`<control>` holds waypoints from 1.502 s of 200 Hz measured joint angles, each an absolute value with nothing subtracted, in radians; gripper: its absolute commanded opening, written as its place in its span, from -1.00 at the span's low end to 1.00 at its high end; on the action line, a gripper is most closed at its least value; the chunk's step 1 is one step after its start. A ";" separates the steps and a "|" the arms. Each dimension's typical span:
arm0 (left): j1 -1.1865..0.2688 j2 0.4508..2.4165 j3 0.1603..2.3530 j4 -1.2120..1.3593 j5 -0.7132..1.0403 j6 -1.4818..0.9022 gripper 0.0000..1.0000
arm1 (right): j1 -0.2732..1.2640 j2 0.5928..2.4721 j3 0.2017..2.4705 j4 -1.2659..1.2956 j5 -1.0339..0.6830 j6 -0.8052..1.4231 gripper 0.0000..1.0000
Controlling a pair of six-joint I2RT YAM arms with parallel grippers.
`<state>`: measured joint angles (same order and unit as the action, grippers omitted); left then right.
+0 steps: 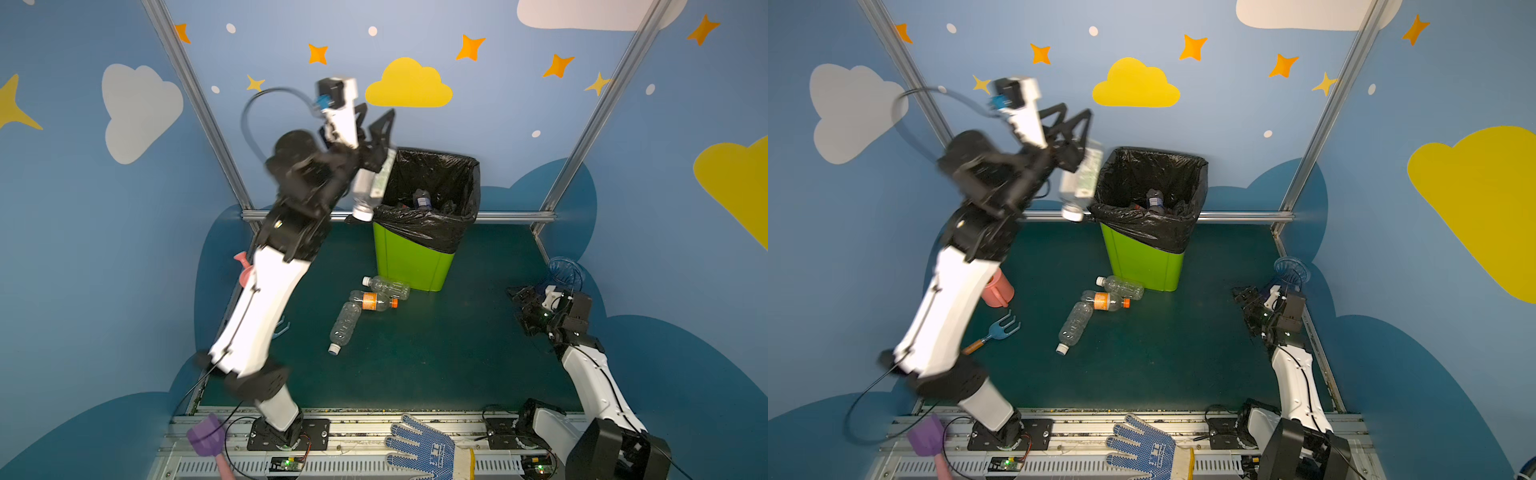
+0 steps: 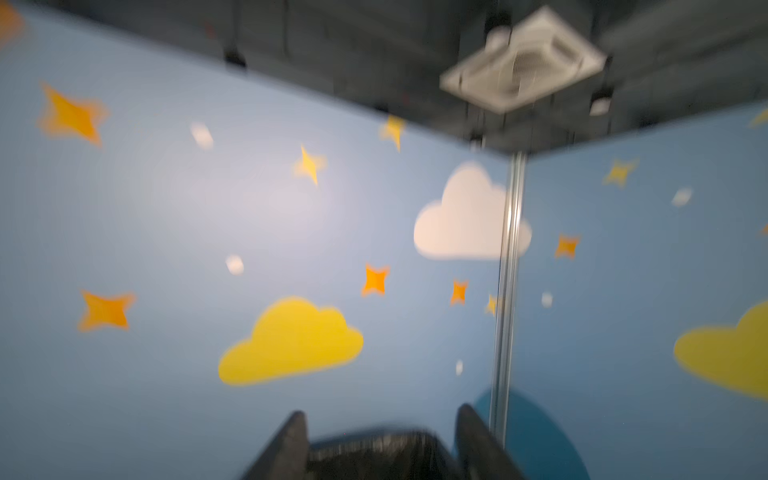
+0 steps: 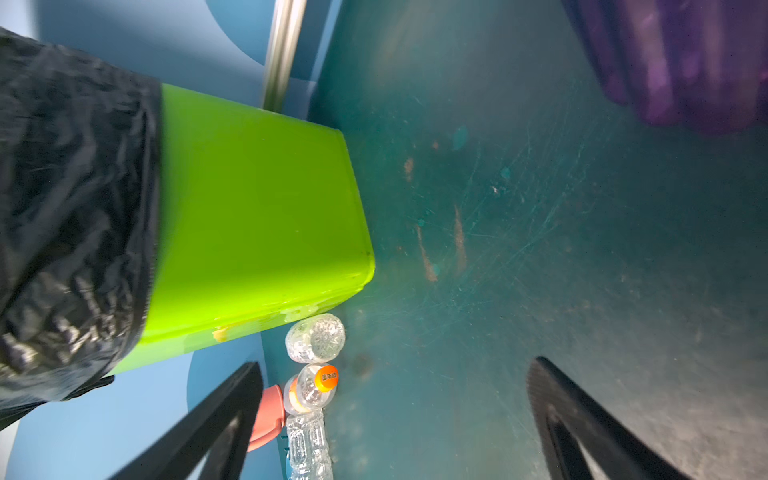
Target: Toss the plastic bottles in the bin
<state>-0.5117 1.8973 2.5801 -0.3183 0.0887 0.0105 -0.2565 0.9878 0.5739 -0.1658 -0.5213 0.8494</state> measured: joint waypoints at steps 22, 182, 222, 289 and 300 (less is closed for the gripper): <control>-0.507 2.199 2.934 -0.519 0.164 -0.051 0.60 | -0.271 0.958 0.574 -0.183 -0.525 0.849 0.96; -0.439 1.383 1.583 -0.327 -0.023 -0.157 1.00 | 0.095 0.979 0.738 -0.488 -0.474 0.690 0.96; -0.375 1.133 1.180 -0.325 -0.102 -0.256 1.00 | 0.525 0.990 0.817 -0.584 -0.280 0.681 0.96; -0.327 0.797 0.783 -0.364 -0.198 -0.398 1.00 | 1.105 1.312 0.970 -0.696 0.019 0.805 0.95; -0.322 0.752 0.735 -0.379 -0.205 -0.419 1.00 | 1.169 1.380 1.011 -0.704 0.041 0.820 0.94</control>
<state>-0.3222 0.7517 0.7353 -0.3786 -0.2050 -0.4187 1.1690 1.3800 1.0111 -0.7036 0.0410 0.8200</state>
